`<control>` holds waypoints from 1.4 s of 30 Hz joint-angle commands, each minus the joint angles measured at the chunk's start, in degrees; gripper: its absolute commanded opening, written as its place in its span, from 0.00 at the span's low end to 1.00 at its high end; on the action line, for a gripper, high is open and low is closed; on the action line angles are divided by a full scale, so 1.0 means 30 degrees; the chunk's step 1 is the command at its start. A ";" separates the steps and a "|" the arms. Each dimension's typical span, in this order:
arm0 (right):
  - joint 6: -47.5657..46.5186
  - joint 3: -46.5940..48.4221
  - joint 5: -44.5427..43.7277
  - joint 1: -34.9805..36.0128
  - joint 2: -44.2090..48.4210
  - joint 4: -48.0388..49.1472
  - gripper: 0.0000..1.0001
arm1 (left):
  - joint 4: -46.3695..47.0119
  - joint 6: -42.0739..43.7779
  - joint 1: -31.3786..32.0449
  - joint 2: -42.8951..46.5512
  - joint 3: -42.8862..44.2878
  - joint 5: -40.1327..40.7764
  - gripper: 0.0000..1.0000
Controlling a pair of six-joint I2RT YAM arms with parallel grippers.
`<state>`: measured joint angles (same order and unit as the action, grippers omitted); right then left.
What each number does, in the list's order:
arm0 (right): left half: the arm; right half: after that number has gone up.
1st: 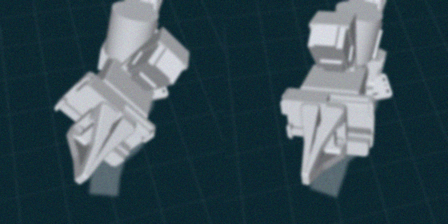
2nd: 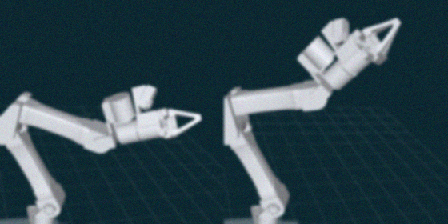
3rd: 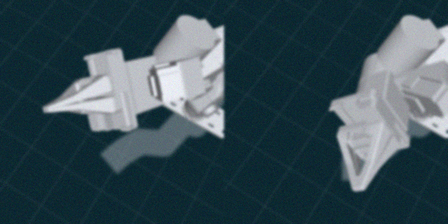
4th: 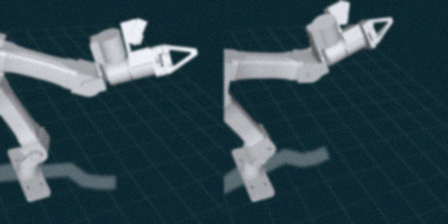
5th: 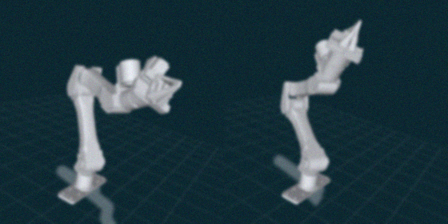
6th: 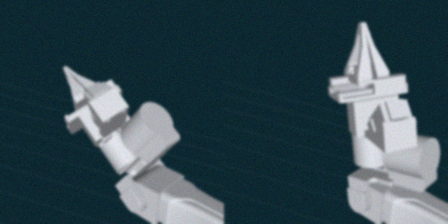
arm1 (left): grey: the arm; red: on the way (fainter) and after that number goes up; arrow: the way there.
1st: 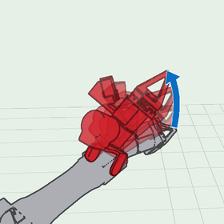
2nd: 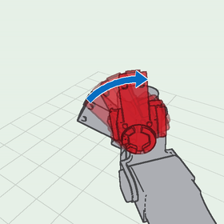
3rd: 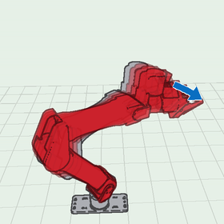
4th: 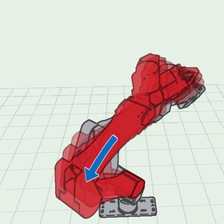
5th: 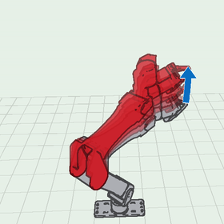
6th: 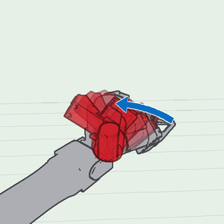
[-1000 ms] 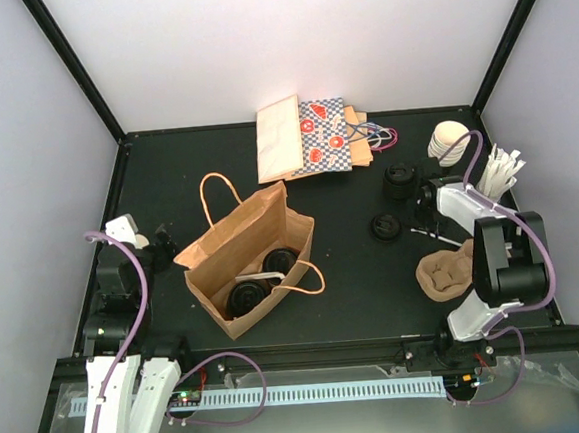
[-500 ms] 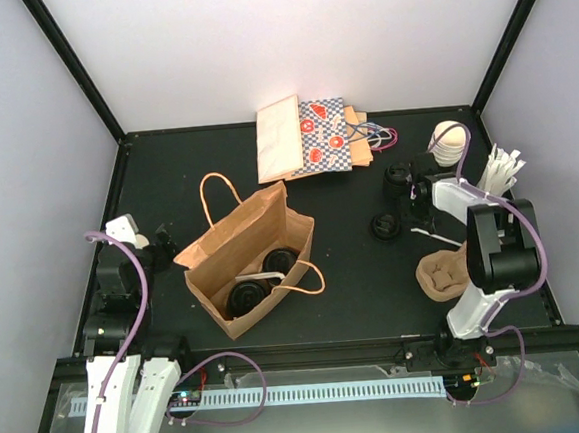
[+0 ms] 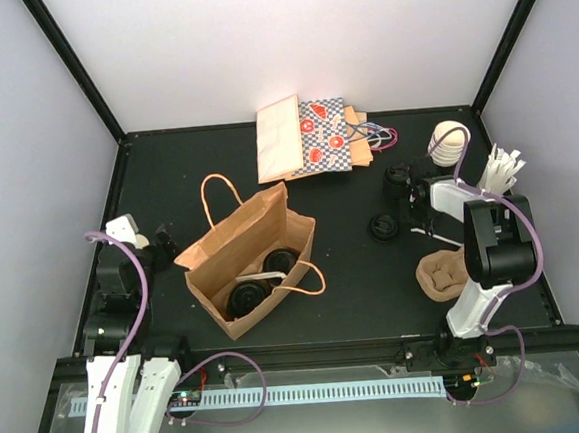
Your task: Pack the takeout coffee
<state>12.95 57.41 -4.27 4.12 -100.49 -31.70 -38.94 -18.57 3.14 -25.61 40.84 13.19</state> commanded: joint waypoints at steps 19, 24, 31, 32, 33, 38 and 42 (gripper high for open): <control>1.5903 0.0095 -0.5355 -0.0410 0.5342 -0.5820 0.71 | 0.0450 0.0261 0.0126 0.0064 -0.0004 -0.0058 0.99; 1.9433 0.0129 -0.3627 -0.0554 0.4415 -0.5616 0.93 | 0.0449 0.0262 0.0126 0.0108 0.0008 -0.0061 0.99; 2.2557 -0.1649 -0.1341 -0.0584 0.2974 -0.2977 0.73 | 0.0462 0.0277 0.0119 0.0297 -0.0019 -0.0002 0.99; 2.2725 -0.1869 -0.1111 -0.0586 0.2738 -0.2672 0.73 | 0.0450 0.0272 0.0118 0.0317 -0.0023 -0.0006 0.99; 2.2915 -0.2106 -0.0896 -0.0605 0.2573 -0.2421 0.73 | 0.0442 0.0293 0.0103 0.0352 -0.0020 -0.0003 0.99; 2.3553 -0.3465 -0.0668 -0.0803 0.2327 -0.0449 0.68 | 0.0456 0.0279 0.0139 0.0391 -0.0019 0.0027 0.99; 2.3081 -0.2618 -0.0761 -0.1375 0.1870 -0.0982 0.46 | 0.0461 0.0271 0.0241 0.0333 -0.0027 0.0027 0.99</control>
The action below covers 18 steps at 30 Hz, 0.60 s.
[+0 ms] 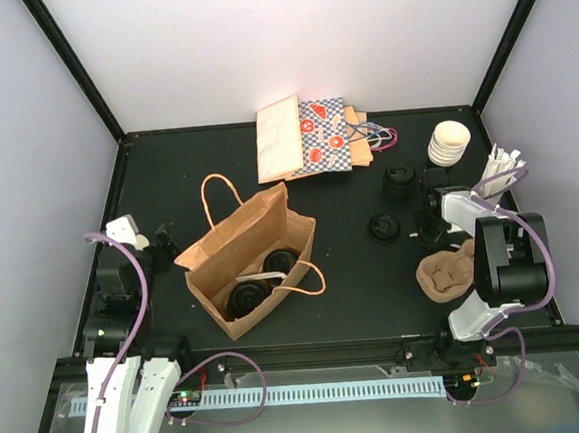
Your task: Pack the takeout coffee
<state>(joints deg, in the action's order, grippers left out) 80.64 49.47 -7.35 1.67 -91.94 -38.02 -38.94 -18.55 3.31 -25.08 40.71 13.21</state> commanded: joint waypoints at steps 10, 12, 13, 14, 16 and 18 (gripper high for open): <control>0.0127 0.0123 0.0884 -0.0689 -0.1197 0.0524 0.01 | 0.0436 0.0247 0.0177 0.0099 0.0024 0.0107 0.99; -0.0018 -0.0006 0.1301 -0.0588 -0.0712 0.0154 0.01 | 0.0423 0.0263 0.0184 0.0048 0.0017 0.0108 0.99; 0.0014 -0.0221 0.1630 -0.0525 -0.0270 0.0064 0.01 | 0.0416 0.0240 0.0185 0.0008 0.0042 0.0078 0.99; 0.0124 -0.0494 0.1957 -0.0429 0.0203 -0.0036 0.01 | 0.0437 0.0257 0.0171 -0.0052 0.0052 0.0060 0.99; 0.0538 -0.1109 0.2489 -0.0193 0.1746 -0.0016 0.01 | 0.0439 0.0219 0.0185 -0.0151 0.0068 0.0007 0.99; 0.1046 -0.1660 0.2650 0.0027 0.3318 -0.0121 0.01 | 0.0419 0.0206 0.0185 -0.0230 0.0072 0.0001 0.99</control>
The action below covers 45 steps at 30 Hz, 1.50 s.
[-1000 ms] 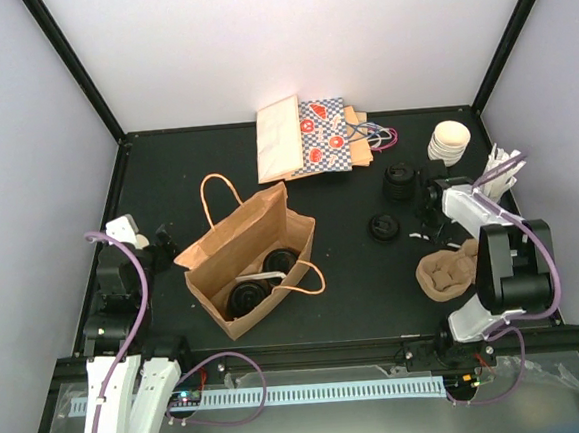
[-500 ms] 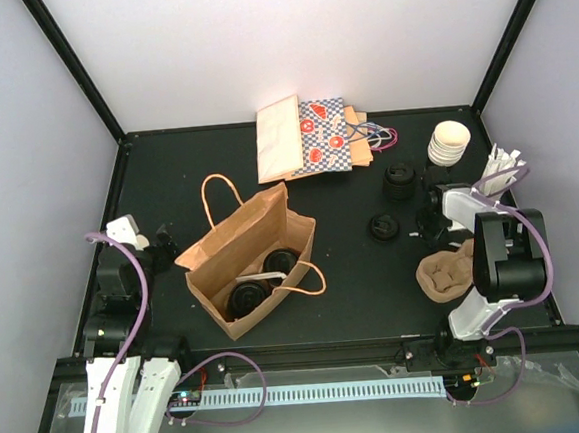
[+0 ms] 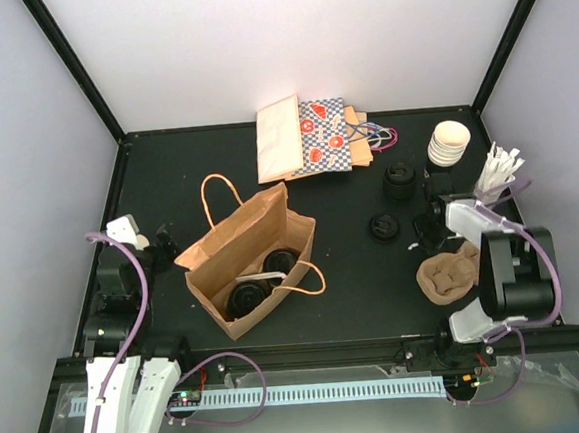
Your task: Pack the takeout coffee
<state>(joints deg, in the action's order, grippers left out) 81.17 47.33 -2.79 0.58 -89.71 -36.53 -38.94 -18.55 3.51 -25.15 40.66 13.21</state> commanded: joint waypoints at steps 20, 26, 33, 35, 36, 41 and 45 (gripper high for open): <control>0.3985 0.3559 0.3765 0.8310 0.9730 -0.1617 0.01 | 0.0274 0.0219 0.0120 -0.0248 0.0126 0.0394 0.99; -0.5164 0.7934 0.4113 1.3520 0.9711 0.2268 0.01 | 0.0311 0.0341 0.0082 -0.0351 0.0127 0.0289 0.99; -1.8377 0.9348 0.2072 1.8701 0.8480 0.3826 0.01 | 0.0427 0.0546 0.0082 -0.0431 0.0153 -0.0311 0.99; -2.0017 0.7749 0.2896 1.8845 0.8624 0.6445 0.01 | 0.0460 0.0641 0.0088 -0.0415 0.0154 -0.0527 0.99; -2.0821 0.7166 0.3270 1.8937 0.8545 0.7550 0.01 | 0.0476 0.0710 0.0076 -0.0386 0.0156 -0.0697 0.99; -2.5193 0.5664 0.3367 2.0135 0.7653 1.0896 0.01 | 0.0523 0.1040 0.0090 -0.0275 0.0185 -0.1249 0.99; -2.7219 0.5538 0.3161 2.0578 0.7241 1.1219 0.14 | 0.0554 0.1274 0.0087 -0.0131 0.0206 -0.1606 0.99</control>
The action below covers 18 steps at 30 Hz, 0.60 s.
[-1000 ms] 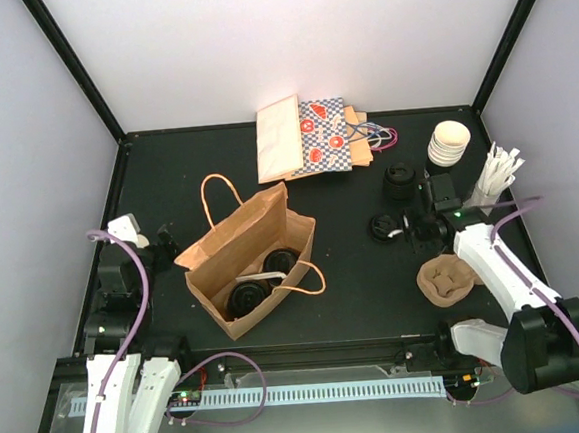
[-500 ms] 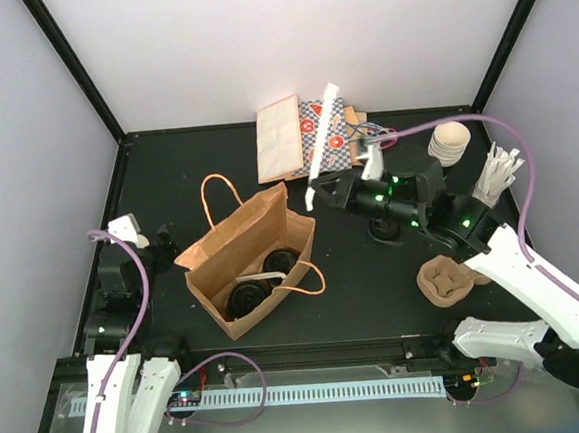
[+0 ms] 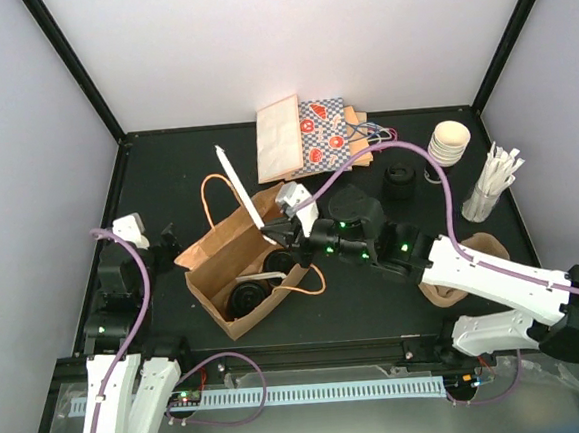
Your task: Pack the takeout coffee
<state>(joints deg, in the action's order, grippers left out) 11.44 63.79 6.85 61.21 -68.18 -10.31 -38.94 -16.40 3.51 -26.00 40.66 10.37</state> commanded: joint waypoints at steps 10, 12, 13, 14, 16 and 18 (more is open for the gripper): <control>-0.4487 -0.0720 -0.3065 0.0330 0.1968 0.2206 1.00 | 0.0566 0.1002 0.0076 0.0454 0.0443 -0.1467 0.99; -0.3734 0.0442 -0.4114 0.0296 0.1860 0.0009 1.00 | 0.0461 0.1117 0.0090 0.0534 0.0786 -0.2264 0.99; -0.3097 0.1108 -0.4820 0.0300 0.1717 -0.1201 1.00 | 0.0361 0.1218 0.0087 0.0611 0.1059 -0.2905 0.99; -0.2227 0.1858 -0.5593 0.0301 0.1582 -0.2616 1.00 | 0.0339 0.1231 0.0072 0.0690 0.1397 -0.3538 0.99; -0.1445 0.3000 -0.5850 0.0255 0.1420 -0.5285 1.00 | 0.0187 0.0835 0.0066 0.0713 0.2194 -0.4296 0.99; -0.0486 0.3665 -0.5987 0.0234 0.1448 -0.7532 1.00 | -0.0226 0.0376 0.0068 0.0419 0.3103 -0.4752 0.99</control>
<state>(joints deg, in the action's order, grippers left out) 3.53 70.19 -5.78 62.13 -64.01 -17.80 -39.48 -14.15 3.51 -24.75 43.31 1.96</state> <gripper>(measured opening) 1.000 0.988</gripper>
